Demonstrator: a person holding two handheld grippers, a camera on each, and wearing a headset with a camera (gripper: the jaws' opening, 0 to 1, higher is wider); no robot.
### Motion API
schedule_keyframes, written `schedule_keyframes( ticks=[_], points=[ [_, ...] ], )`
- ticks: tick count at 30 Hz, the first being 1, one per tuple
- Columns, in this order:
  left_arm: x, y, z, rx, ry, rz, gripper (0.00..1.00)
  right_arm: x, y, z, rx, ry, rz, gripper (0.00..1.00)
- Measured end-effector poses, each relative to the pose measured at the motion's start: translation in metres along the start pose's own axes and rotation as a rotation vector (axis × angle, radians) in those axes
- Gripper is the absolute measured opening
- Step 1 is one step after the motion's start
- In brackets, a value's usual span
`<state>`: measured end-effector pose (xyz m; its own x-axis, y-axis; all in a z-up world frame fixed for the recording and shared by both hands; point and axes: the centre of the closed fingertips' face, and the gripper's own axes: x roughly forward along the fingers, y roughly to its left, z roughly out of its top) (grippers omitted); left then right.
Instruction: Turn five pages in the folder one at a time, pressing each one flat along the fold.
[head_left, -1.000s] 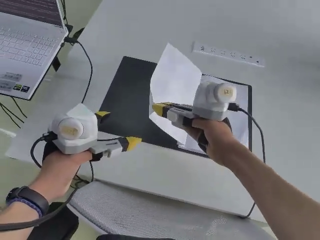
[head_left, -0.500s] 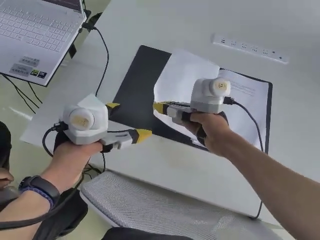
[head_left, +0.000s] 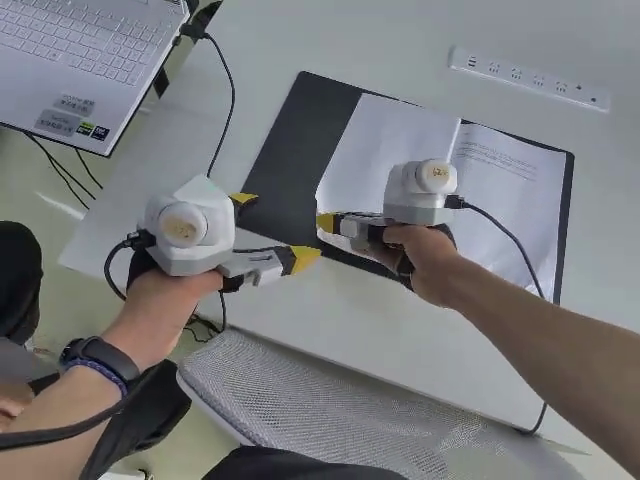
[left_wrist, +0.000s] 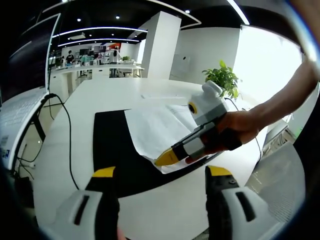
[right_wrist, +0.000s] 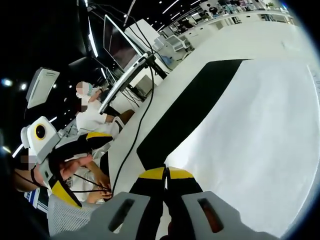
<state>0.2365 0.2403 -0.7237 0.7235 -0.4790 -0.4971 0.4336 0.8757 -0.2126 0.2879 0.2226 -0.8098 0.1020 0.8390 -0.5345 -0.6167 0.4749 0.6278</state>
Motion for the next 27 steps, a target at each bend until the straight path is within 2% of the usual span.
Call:
schedule_keyframes(
  ticks=[16, 21, 24, 27],
  points=[
    [0.004, 0.004, 0.000, 0.012, 0.015, 0.000, 0.69, 0.007, 0.004, -0.010, 0.033, 0.010, -0.003, 0.02],
    [0.008, 0.006, 0.002, 0.021, 0.024, -0.006, 0.68, 0.002, 0.011, -0.008, 0.027, -0.003, 0.022, 0.10],
    [0.010, 0.008, 0.006, 0.020, 0.019, -0.008, 0.65, -0.005, 0.019, 0.000, 0.038, -0.044, 0.066, 0.17],
    [0.013, 0.010, 0.010, 0.036, 0.025, -0.007, 0.64, -0.016, 0.019, 0.005, 0.033, -0.064, 0.072, 0.23]
  ],
)
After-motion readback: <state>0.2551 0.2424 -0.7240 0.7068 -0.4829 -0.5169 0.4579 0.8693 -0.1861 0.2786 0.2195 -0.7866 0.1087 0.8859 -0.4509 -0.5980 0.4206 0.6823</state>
